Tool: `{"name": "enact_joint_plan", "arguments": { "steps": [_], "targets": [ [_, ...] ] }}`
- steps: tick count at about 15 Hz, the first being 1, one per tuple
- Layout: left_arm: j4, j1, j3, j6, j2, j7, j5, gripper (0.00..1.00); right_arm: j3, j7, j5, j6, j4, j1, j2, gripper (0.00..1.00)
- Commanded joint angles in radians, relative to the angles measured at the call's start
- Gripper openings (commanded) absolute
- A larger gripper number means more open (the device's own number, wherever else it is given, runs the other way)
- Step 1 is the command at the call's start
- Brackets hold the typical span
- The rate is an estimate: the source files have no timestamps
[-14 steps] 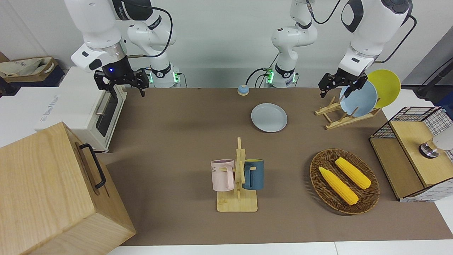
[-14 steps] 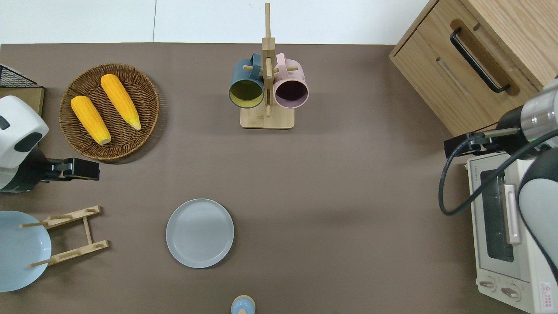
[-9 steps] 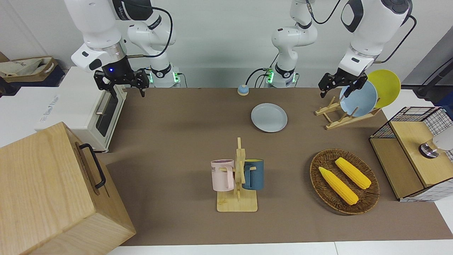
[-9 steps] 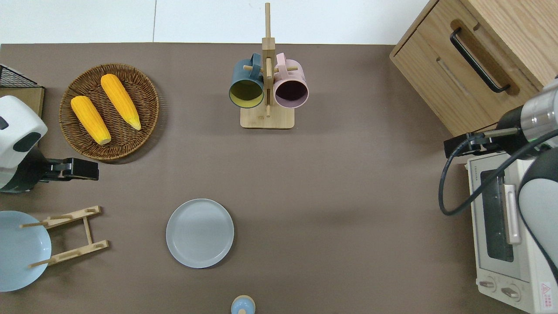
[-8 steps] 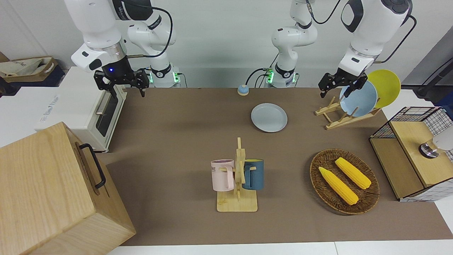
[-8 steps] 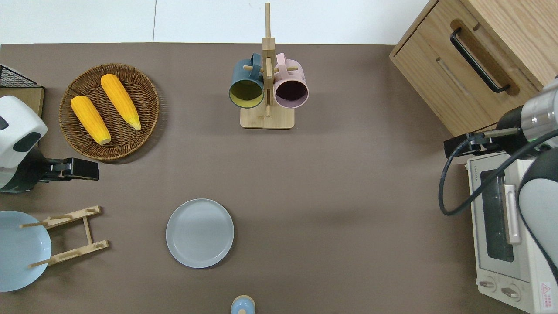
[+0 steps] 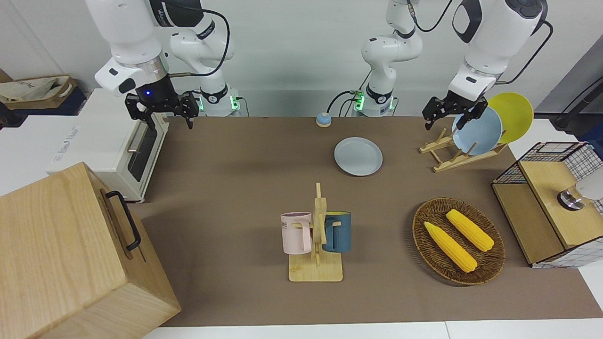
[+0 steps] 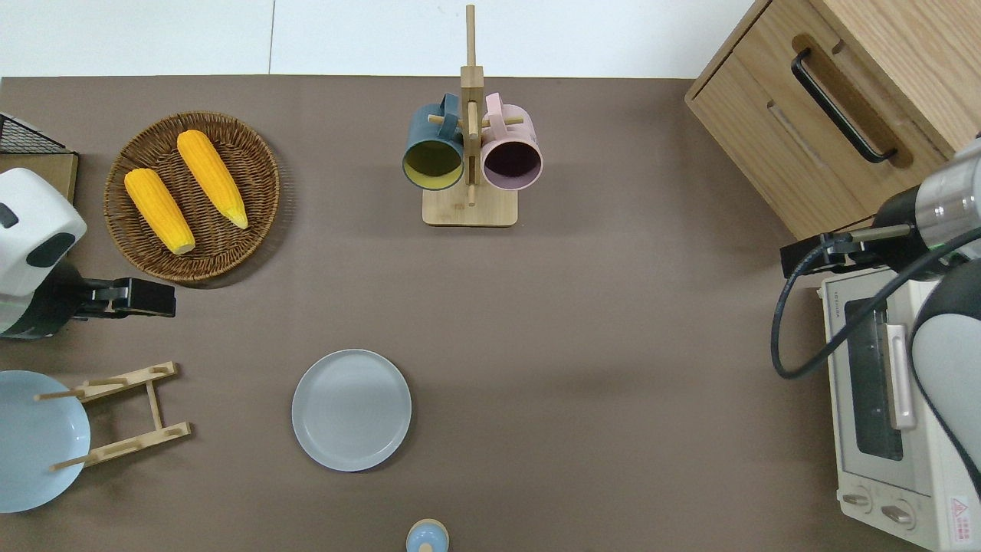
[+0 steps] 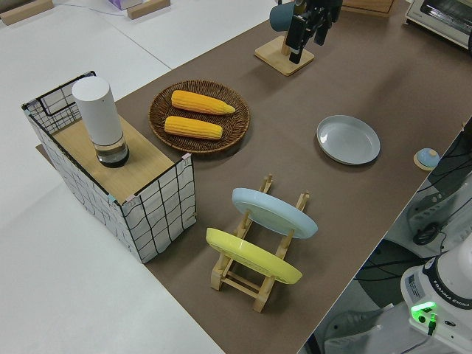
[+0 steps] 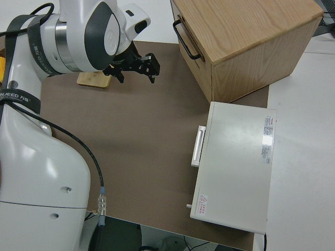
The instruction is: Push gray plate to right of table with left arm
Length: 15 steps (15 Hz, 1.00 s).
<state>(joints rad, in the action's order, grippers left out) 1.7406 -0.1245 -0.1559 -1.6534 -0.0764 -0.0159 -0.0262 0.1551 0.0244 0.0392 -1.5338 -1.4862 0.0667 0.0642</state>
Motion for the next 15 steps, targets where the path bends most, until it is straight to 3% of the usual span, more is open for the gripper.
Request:
{"name": "enact_joint_plan", "arguments": {
  "steps": [1, 9, 15],
  "targets": [
    [0.014, 0.006, -0.004, 0.021, -0.023, -0.013, -0.006, 0.99, 0.000, 0.003, -0.007, 0.011, 0.001, 0.001, -0.006, 0.983],
    [0.102, 0.013, -0.008, 0.014, -0.078, -0.058, -0.050, 0.99, 0.000, 0.003, -0.007, 0.011, 0.001, 0.001, -0.006, 0.983],
    [0.243, 0.016, -0.033, -0.065, -0.143, -0.056, -0.052, 0.99, 0.000, 0.003, -0.007, 0.011, 0.003, 0.001, -0.006, 0.983]
  ]
}}
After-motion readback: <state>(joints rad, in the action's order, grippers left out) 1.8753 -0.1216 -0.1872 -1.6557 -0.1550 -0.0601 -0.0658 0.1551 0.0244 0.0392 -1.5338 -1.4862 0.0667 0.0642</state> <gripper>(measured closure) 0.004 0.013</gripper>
